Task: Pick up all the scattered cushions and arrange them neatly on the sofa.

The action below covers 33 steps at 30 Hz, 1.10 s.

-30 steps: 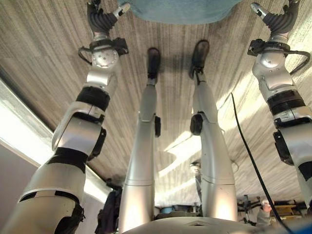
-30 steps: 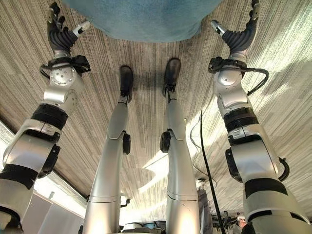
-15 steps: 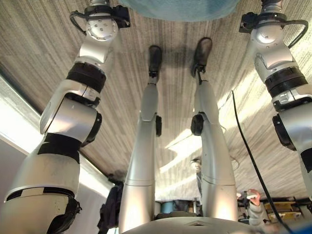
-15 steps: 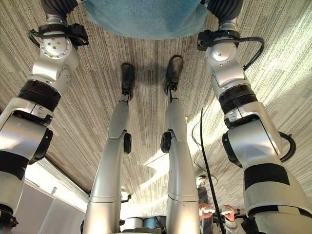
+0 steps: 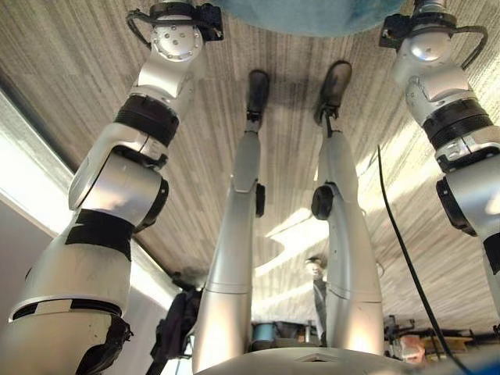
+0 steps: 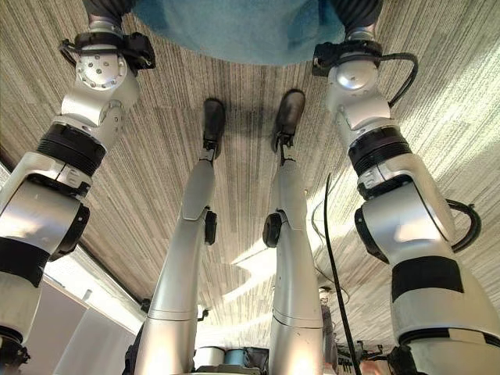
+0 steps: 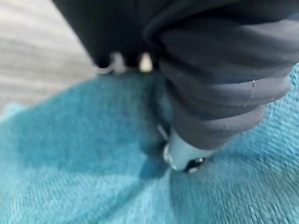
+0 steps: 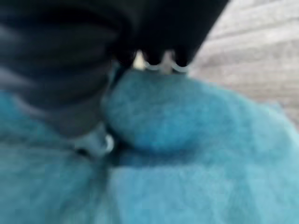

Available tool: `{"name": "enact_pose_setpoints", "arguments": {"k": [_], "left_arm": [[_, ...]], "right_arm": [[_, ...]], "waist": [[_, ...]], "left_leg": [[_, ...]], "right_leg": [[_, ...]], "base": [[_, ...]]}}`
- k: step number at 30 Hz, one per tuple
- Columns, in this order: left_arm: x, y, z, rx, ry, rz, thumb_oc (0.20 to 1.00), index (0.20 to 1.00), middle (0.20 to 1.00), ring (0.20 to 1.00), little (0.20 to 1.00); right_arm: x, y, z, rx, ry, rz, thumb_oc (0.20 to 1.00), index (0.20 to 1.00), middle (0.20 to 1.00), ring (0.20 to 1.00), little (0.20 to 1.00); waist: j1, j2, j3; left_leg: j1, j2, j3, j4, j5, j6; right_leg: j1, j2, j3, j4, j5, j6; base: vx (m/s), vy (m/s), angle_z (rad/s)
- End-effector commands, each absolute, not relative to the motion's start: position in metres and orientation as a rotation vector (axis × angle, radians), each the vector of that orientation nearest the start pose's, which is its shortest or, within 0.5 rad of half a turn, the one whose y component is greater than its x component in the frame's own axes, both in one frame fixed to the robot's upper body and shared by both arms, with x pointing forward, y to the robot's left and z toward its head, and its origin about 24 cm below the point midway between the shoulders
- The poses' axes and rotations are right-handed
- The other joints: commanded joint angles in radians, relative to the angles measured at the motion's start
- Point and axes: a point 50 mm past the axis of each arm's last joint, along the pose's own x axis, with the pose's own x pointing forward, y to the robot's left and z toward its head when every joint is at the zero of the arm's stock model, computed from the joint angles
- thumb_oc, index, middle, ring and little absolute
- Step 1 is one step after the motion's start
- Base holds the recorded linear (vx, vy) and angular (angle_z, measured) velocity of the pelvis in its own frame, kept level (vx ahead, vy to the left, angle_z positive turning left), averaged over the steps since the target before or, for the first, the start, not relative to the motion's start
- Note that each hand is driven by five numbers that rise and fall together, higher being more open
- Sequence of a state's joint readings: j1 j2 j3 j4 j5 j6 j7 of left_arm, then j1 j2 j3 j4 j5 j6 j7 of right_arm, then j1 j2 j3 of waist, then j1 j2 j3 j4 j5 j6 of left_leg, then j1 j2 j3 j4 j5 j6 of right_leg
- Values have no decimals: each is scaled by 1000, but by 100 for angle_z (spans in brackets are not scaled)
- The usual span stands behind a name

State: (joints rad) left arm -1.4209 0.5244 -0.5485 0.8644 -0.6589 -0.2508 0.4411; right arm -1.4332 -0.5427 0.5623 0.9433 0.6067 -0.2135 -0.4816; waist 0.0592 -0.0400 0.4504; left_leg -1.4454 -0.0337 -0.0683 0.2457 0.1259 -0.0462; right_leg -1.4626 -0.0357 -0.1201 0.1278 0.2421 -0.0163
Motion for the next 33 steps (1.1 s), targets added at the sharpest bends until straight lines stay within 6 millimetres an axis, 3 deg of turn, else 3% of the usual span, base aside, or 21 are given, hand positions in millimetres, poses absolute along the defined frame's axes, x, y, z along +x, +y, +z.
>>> {"name": "enact_pose_setpoints", "arguments": {"k": [1,5,7,9,10,12,16,19,20,23,26,29,33], "left_arm": [[385,105,340,-60,-777,-31,200,200,200,200,200],[385,112,308,-111,-730,-24,200,200,200,200,200],[379,115,277,-139,-706,-35,200,200,200,200,200],[376,115,268,-138,-699,-38,200,200,200,200,200],[371,115,252,-169,-683,-40,200,200,200,200,200],[364,112,238,-182,-674,-53,200,200,200,200,200],[346,112,193,-152,-605,-87,200,200,200,200,200],[339,112,171,-120,-550,-99,200,200,200,200,200],[334,114,153,-96,-502,-102,200,200,200,200,200],[324,123,124,-105,-414,-92,200,200,200,200,200],[313,134,104,-120,-355,-71,200,200,200,200,200],[301,153,81,-117,-279,-17,200,200,200,200,200],[295,158,72,-124,-249,1,200,200,200,200,200]], "right_arm": [[385,-54,343,-114,-767,117,200,200,200,200,200],[380,-67,336,-30,-797,99,200,200,200,200,200],[374,-75,318,40,-809,79,200,200,200,200,200],[373,-78,309,59,-801,79,200,200,200,200,200],[370,-82,295,53,-795,78,200,200,200,200,200],[365,-80,281,48,-788,96,200,200,200,200,200],[353,-84,229,10,-704,137,200,200,200,200,200],[348,-88,201,6,-630,141,200,200,200,200,200],[345,-92,185,10,-586,143,200,200,200,200,200],[336,-100,153,14,-493,138,200,200,200,200,200],[327,-109,128,27,-415,128,200,200,200,200,200],[315,-138,96,-20,-309,67,200,200,200,200,200],[308,-154,83,-39,-260,21,200,200,200,200,200]], "waist": [[-21,31,-133],[-27,39,-137],[-28,45,-143],[-28,45,-134],[-26,47,-134],[-22,47,-138],[-7,50,-153],[-1,50,-166],[1,50,-172],[7,56,-200],[11,64,-231],[11,69,-294],[3,60,-319]], "left_leg": [[149,5,-75,-93,-34,-31],[238,-3,-70,-114,-35,-37],[355,-12,-72,-148,-35,-40],[383,-18,-67,-158,-7,-40],[457,-21,-76,-179,-9,-43],[530,-21,-83,-202,-10,-47],[787,-24,-110,-283,-14,-50],[891,-23,-115,-314,-15,-52],[951,-23,-117,-320,-20,-52],[1048,-27,-133,-330,-27,-53],[1119,-26,-147,-333,-31,-55],[1195,-10,-170,-332,-29,-64],[1233,-9,-172,-309,-49,-58]], "right_leg": [[92,-51,-10,99,-198,165],[187,-45,-11,78,-193,164],[298,-41,-22,58,-191,165],[331,-47,-30,44,-163,159],[406,-50,-40,28,-165,158],[480,-54,-48,12,-167,158],[754,-55,-85,-54,-174,154],[872,-55,-100,-87,-174,156],[950,-54,-111,-108,-177,156],[1080,-52,-132,-142,-184,154],[1187,-47,-146,-172,-192,149],[1306,-40,-169,-215,-220,142],[1362,-47,-186,-215,-239,138]], "base": [[-27,-45,1],[-49,-30,5],[-78,-21,4],[-102,-25,5],[-93,-62,4],[-12,-86,6],[73,-88,9],[55,-74,10],[73,-84,16],[104,-90,16],[149,-121,38],[206,-121,33],[140,14,16]]}}
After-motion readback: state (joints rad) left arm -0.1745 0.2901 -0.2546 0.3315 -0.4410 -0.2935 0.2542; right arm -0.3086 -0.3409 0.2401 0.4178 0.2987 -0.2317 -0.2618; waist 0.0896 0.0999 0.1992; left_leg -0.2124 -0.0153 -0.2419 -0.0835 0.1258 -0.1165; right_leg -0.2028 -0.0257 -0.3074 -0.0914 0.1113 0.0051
